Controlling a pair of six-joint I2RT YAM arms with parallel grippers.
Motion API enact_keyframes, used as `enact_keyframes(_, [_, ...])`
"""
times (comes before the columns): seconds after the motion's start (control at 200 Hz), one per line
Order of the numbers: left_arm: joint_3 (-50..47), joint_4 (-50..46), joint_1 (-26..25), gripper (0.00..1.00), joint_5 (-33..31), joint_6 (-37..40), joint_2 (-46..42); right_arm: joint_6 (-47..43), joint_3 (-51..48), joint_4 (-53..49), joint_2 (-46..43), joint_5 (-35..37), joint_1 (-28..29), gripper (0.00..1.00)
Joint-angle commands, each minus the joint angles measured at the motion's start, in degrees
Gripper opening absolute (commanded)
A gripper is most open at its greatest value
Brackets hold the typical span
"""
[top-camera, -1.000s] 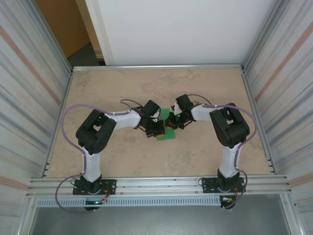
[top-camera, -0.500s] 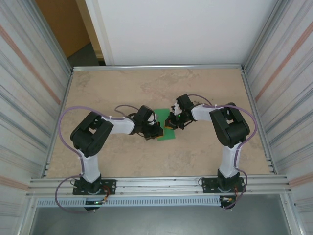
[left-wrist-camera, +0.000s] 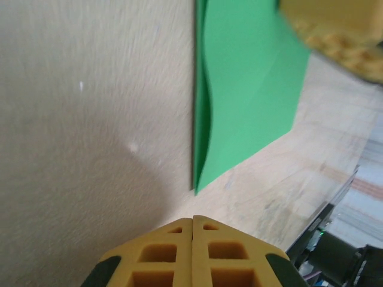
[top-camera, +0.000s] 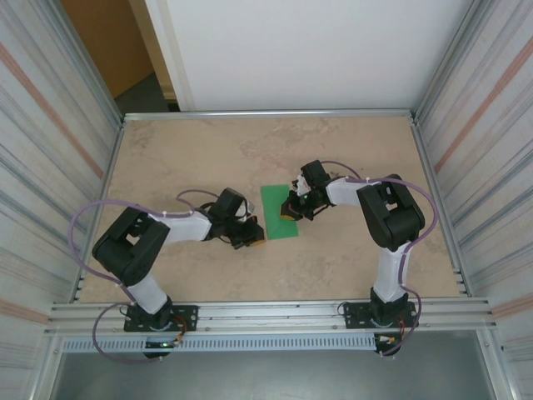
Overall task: Fold a paper plane with a square sheet of paper (pick it up from the middle)
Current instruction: Fold the triangle a second time at the center of the table.
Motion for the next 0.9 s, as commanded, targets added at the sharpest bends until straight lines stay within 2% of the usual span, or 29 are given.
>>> enact_keyframes(0.0, [5.5, -0.5, 0.6, 0.00, 1.6, 0.2, 0.2, -1.2, -4.1, -9.8, 6.7, 11.7, 0.1, 0.00])
enact_keyframes(0.256, [12.0, -2.0, -0.6, 0.00, 1.2, -0.2, 8.9, -0.8, -3.8, -9.2, 6.3, 11.1, 0.1, 0.00])
enact_keyframes(0.511, [10.2, -6.6, -1.7, 0.00, -1.6, 0.8, 10.6, -1.2, -1.7, -9.6, 5.3, 8.6, 0.2, 0.00])
enact_keyframes(0.707, [7.8, -6.7, -1.8, 0.00, -3.0, 0.4, 11.4, -5.2, 3.6, -13.2, 0.6, 8.2, 0.9, 0.01])
enact_keyframes(0.897, [7.5, -7.3, -1.8, 0.00, -3.6, 0.7, 11.4, -7.4, 6.1, -12.7, -6.1, 4.8, 1.7, 0.10])
